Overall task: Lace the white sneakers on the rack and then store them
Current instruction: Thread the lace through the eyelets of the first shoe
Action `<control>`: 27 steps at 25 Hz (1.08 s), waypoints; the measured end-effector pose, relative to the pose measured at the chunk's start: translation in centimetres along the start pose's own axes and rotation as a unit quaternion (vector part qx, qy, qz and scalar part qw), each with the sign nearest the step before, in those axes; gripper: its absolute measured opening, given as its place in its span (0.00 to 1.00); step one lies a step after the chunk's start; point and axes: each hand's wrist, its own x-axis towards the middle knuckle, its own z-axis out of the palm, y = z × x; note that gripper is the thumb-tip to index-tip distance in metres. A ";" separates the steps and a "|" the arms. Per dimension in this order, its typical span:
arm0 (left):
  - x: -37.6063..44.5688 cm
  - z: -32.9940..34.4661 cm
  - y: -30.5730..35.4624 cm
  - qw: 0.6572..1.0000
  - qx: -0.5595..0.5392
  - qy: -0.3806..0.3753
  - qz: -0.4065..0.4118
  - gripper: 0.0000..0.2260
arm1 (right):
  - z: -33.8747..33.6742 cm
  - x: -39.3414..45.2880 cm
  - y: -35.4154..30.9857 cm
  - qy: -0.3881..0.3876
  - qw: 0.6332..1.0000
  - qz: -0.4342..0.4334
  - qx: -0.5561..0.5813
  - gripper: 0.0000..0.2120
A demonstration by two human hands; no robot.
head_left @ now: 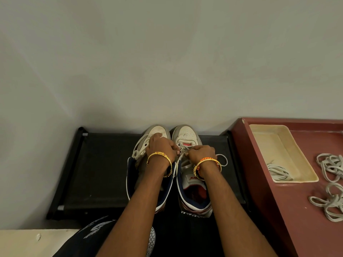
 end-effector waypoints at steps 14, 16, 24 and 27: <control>-0.1 -0.6 0.0 1.000 0.010 -0.020 0.005 0.10 | 0.0 0.0 0.2 -0.026 1.000 0.012 0.009 0.13; -0.1 -0.6 0.0 1.000 0.009 -0.020 0.008 0.10 | -0.1 -0.1 0.2 -0.015 1.000 0.010 -0.015 0.15; -0.1 -0.4 -0.6 0.999 -0.008 -0.017 0.029 0.08 | -0.6 -1.1 -0.5 -0.035 0.998 0.005 -0.047 0.16; -0.1 -0.4 -0.9 0.999 -0.009 -0.022 0.044 0.08 | -1.0 -1.4 -0.5 -0.010 0.997 -0.046 -0.062 0.10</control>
